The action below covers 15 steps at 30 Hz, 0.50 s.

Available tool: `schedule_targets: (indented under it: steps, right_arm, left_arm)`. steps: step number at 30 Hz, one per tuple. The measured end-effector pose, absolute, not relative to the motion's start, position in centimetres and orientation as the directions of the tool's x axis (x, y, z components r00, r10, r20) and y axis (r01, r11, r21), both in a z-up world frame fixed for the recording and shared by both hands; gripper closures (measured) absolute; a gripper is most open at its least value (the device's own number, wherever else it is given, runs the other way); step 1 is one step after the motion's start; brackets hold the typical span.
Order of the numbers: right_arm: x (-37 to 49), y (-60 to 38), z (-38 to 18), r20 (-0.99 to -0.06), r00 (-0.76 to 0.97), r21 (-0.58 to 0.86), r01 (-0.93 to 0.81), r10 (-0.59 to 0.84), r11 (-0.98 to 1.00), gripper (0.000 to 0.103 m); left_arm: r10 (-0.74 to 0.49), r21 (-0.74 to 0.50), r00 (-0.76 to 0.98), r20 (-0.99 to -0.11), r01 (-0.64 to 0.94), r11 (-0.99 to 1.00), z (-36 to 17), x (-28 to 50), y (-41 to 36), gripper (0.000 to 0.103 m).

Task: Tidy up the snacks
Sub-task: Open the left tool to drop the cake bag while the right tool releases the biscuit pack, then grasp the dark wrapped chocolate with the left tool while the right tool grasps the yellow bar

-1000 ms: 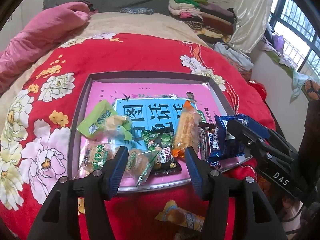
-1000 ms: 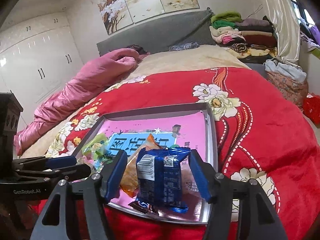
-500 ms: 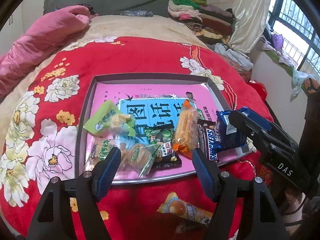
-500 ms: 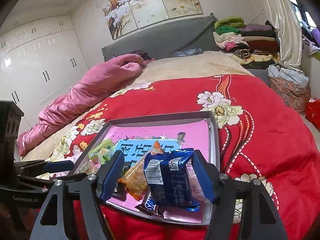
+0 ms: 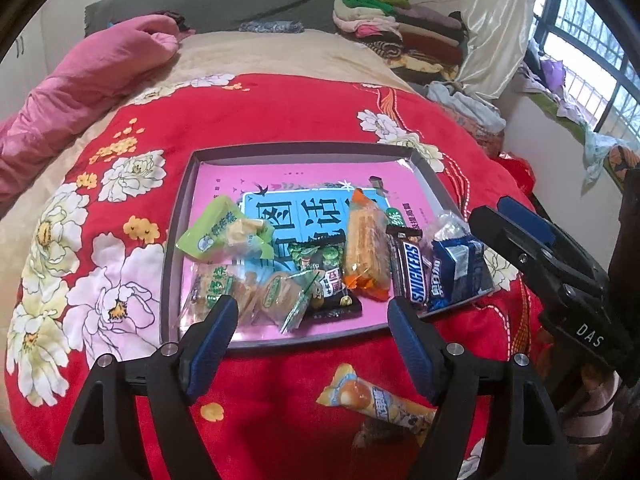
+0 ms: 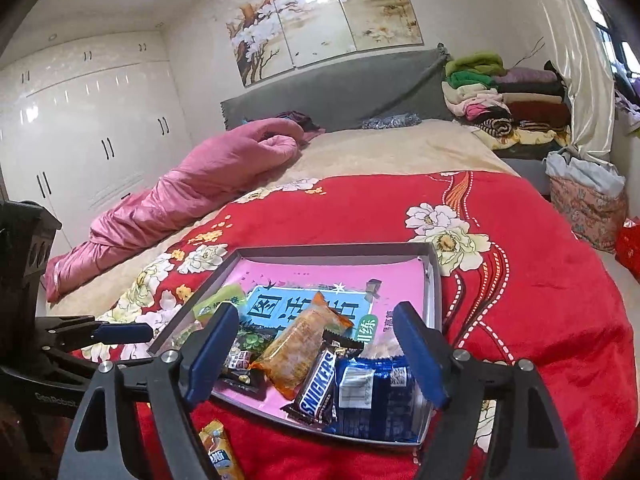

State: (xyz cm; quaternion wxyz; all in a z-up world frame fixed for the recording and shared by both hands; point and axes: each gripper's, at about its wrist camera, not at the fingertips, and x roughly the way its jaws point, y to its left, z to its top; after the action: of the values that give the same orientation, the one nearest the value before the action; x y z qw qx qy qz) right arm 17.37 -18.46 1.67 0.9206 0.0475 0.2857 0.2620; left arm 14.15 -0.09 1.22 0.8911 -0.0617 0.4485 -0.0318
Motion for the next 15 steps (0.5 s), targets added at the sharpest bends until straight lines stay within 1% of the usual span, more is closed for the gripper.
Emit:
schedule_targets:
  steps: [15]
  right_arm:
    - [16.2,-20.5,2.3,-0.489,0.703,0.259,-0.448,0.516,0.856,0.023]
  left_arm:
    - [-0.140,-0.144,0.551,-0.823,0.037,0.989,-0.3,11.5,0.0,0.024]
